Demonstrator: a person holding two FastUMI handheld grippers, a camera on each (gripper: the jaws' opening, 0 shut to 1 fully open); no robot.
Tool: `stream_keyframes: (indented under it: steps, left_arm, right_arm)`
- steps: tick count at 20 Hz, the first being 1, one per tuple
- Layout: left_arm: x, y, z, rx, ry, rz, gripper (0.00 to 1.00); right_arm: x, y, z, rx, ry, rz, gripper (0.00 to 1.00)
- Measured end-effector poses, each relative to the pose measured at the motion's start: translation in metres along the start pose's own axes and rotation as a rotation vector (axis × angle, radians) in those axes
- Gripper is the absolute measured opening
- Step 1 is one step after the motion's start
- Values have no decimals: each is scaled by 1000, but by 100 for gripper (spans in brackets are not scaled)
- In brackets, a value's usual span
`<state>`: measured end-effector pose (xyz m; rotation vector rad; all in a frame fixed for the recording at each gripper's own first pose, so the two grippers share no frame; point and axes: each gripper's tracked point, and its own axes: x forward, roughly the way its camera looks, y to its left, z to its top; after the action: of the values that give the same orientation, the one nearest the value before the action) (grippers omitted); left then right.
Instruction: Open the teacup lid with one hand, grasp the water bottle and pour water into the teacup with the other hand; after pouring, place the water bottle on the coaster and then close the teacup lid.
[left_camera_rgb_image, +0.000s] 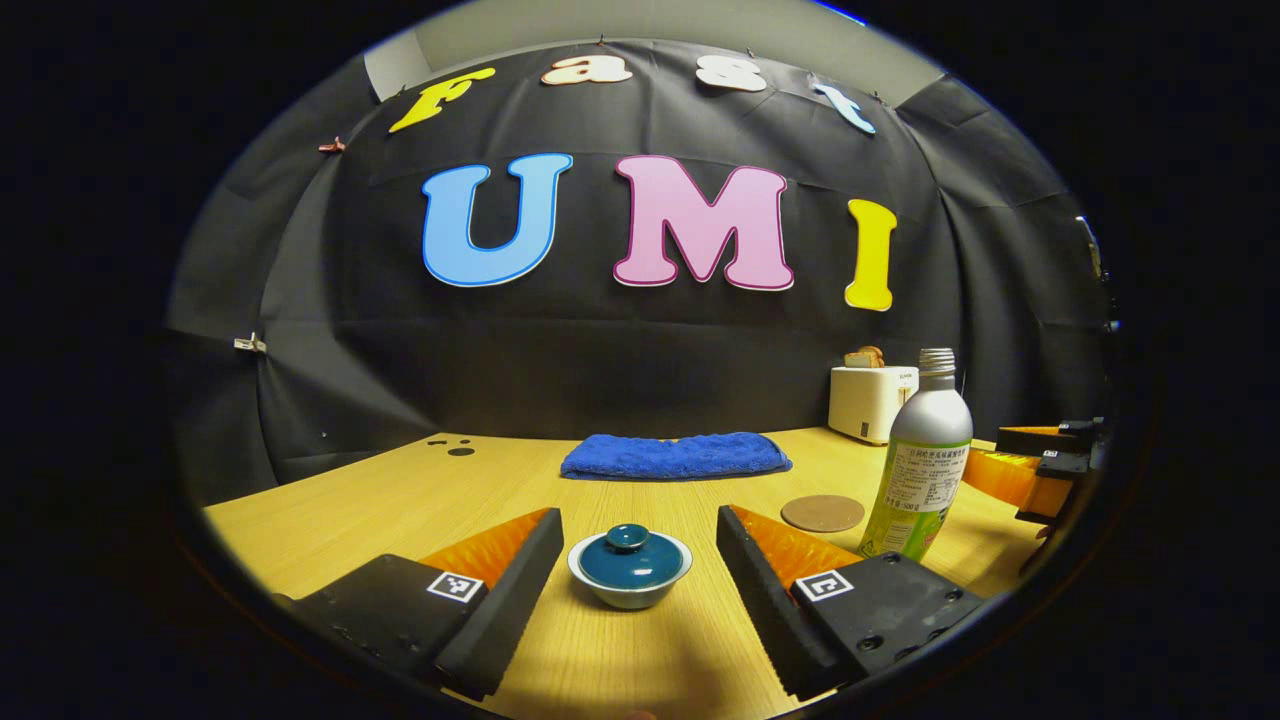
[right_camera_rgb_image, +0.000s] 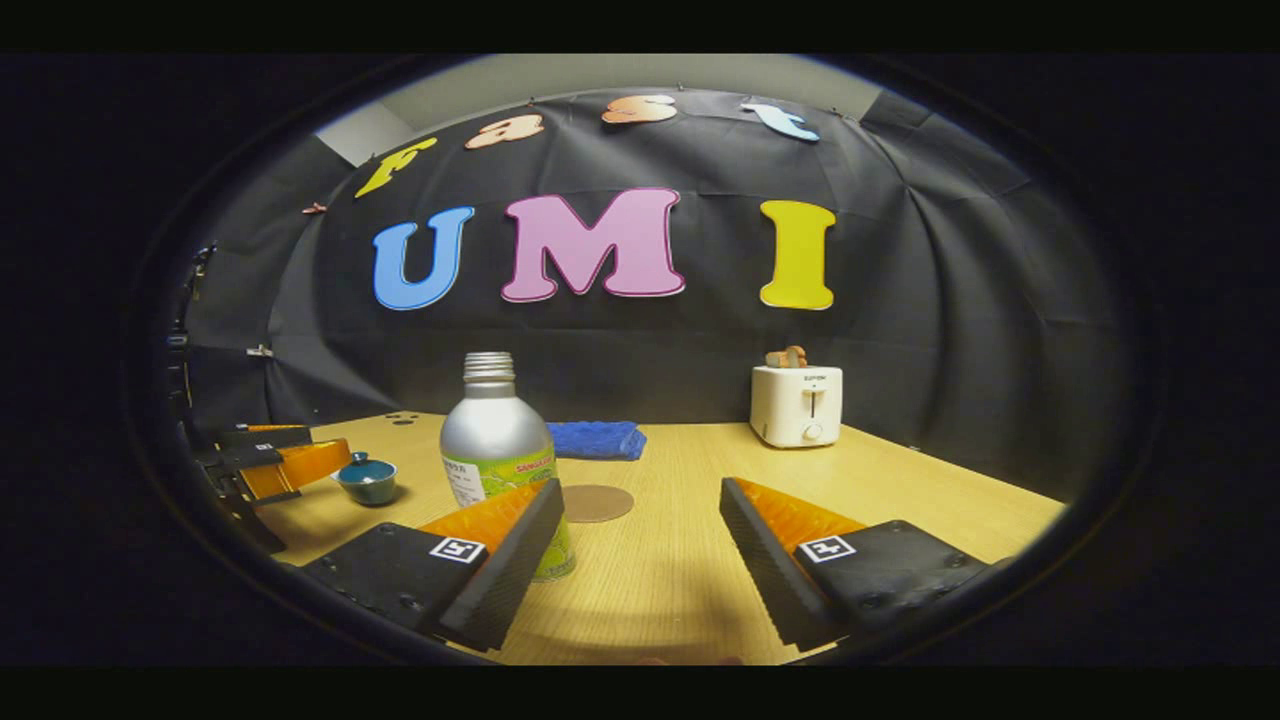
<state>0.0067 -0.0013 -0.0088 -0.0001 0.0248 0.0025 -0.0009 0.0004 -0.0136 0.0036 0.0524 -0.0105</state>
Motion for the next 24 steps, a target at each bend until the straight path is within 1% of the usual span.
stream_keyframes:
  steps: [3, 4, 5, 8, 11, 15, 16, 17, 19, 21, 24]
  left_arm:
    - [0, 0, 0, 0, -1, 0, 98]
    - [1, 0, 0, 1, -1, -1, 98]
    - [1, 0, 1, 1, -1, -1, 98]
    - [1, -1, 0, 1, -1, -4, 98]
    - [1, -1, 1, 1, -1, -11, 98]
    - [3, -3, 1, 2, -4, -23, 98]
    - [6, -3, 0, 7, 2, -27, 98]
    - [10, -2, -2, 12, 13, -29, 97]
    - [21, 0, -8, 14, 46, -37, 98]
    - [31, 4, -12, 14, 83, -41, 96]
    - [46, 7, -19, 9, 129, -42, 89]
  right_arm:
    - [1, 0, 0, 0, 0, 0, 96]
    - [1, 0, 0, 0, 0, 0, 98]
    - [1, 1, -1, 0, 0, 0, 96]
    - [1, 2, 0, 1, 1, 7, 96]
    - [0, 4, 0, 2, -1, 17, 98]
    - [-1, -1, 0, 11, 0, 7, 98]
    - [-4, -1, 1, 26, 2, 11, 96]
    - [-7, -1, -1, 41, 9, 16, 98]
    - [-12, -3, -4, 44, 32, 20, 98]
    - [-21, -10, 2, 48, 27, 19, 98]
    - [-31, -16, 18, 38, -10, 12, 98]
